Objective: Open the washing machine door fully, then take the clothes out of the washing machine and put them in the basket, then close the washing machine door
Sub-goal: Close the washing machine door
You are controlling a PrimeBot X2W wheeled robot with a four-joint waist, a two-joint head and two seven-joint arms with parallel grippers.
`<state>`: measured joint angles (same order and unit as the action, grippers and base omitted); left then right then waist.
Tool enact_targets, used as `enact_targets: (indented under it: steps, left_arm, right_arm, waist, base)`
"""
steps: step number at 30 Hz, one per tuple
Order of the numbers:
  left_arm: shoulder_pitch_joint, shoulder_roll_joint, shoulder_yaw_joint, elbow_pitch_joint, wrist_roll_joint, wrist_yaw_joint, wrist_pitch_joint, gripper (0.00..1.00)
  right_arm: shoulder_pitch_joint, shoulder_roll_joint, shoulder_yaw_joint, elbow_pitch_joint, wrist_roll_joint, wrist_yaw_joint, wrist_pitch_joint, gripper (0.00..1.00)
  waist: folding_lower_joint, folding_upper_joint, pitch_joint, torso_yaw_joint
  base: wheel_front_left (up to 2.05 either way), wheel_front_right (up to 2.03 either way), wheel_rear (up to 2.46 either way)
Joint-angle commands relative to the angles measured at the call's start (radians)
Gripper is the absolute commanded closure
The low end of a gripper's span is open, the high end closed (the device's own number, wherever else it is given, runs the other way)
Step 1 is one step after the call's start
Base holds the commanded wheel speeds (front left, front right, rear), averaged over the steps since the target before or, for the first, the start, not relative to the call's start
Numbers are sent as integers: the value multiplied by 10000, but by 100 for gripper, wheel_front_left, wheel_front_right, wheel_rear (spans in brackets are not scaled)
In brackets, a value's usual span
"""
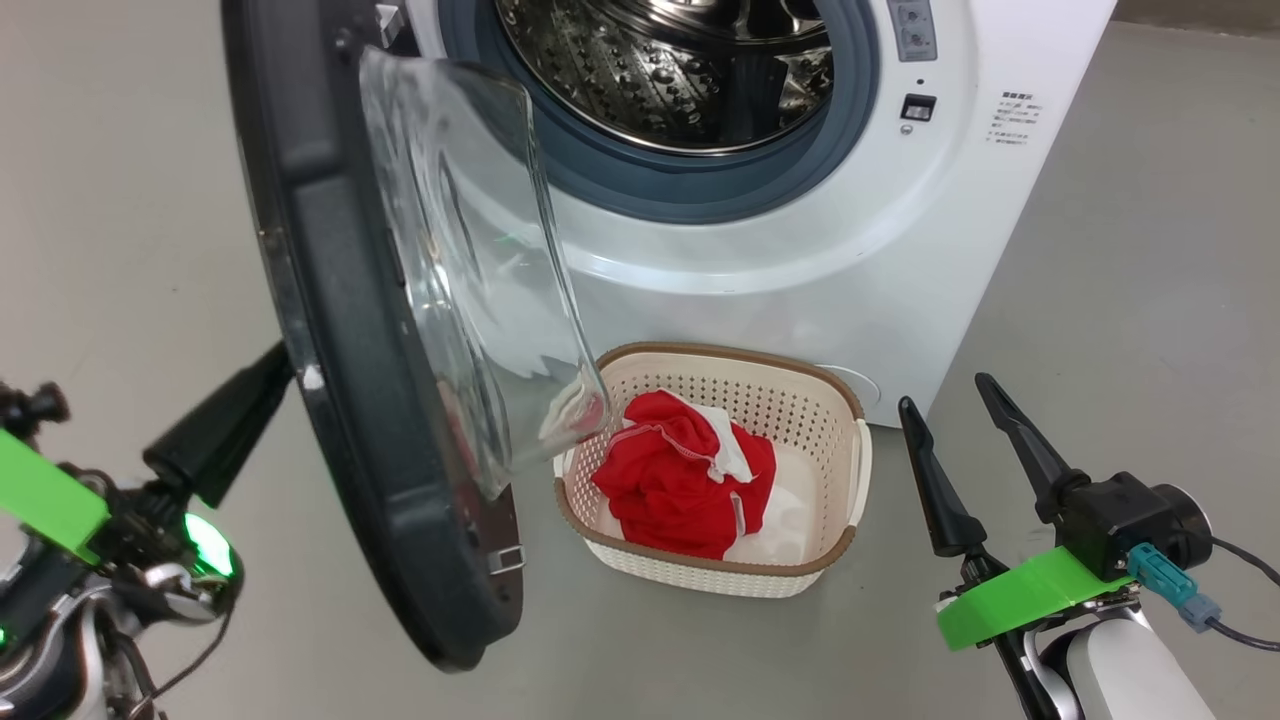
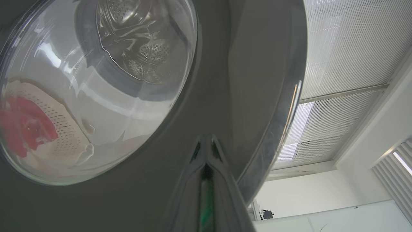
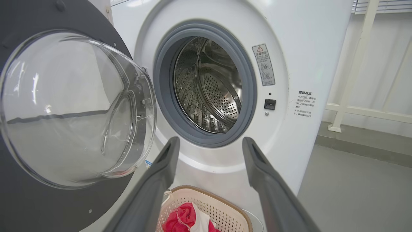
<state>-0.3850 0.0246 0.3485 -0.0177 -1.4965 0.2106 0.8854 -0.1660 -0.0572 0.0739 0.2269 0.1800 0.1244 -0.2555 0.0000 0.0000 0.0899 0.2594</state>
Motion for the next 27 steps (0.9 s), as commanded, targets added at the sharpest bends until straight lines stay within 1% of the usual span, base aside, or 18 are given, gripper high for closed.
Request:
enact_targets:
  steps: [1, 9, 13, 16, 17, 19, 20, 21, 25, 27]
  left_arm:
    - [20, 257, 84, -346, -169, -123, 30, 100]
    - [202, 256, -156, -279, -422, -323, -197, 100]
    - [311, 256, -114, -239, -574, -424, -234, 100]
    - [404, 258, 61, -217, -544, -532, -449, 100]
    - [412, 260, 158, -186, -534, -583, -550, 86]
    - [462, 278, 360, -153, -319, -780, -967, 51]
    - [490, 325, 431, -114, -72, -996, -1246, 0]
    - [512, 378, 469, -60, 184, -1278, -1506, 0]
    - [567, 666, 446, 355, 1261, -2754, -2462, 0]
    - [590, 775, 445, 529, 1942, -3134, -3175, 0]
  right_arm:
    - [-221, 32, 221, -226, 79, 63, -63, 0]
    - [-139, -7, 301, -195, 86, 63, -63, 0]
    - [-96, -45, 322, -177, 103, 63, -63, 0]
    - [-51, -52, 341, -173, 118, 63, -63, 0]
    - [-32, -54, 341, -173, 122, 63, -63, 0]
    - [16, -56, 326, -172, 127, 63, -63, 0]
    - [40, -56, 319, -168, 128, 63, -63, 0]
    - [58, -57, 315, -166, 129, 63, -63, 0]
    - [74, -54, 331, -138, 139, 63, -63, 0]
    - [69, -50, 343, -127, 150, 63, -63, 0]
  waist:
    - [0, 0, -35, -52]
    - [0, 0, -157, -271]
    - [0, 0, -238, -344]
    - [0, 0, -294, -367]
    - [0, 0, -313, -366]
    - [0, 0, -353, -347]
    - [0, 0, -364, -333]
    - [0, 0, -369, -319]
    - [0, 0, -383, -273]
    - [0, 0, -390, -258]
  base:
    - [0, 0, 0]
    - [0, 0, 0]
    - [0, 0, 0]
    - [0, 0, 0]
    - [0, 0, 0]
    - [0, 0, 0]
    - [0, 0, 0]
    - [0, 0, 0]
    - [0, 0, 0]
    - [0, 0, 0]
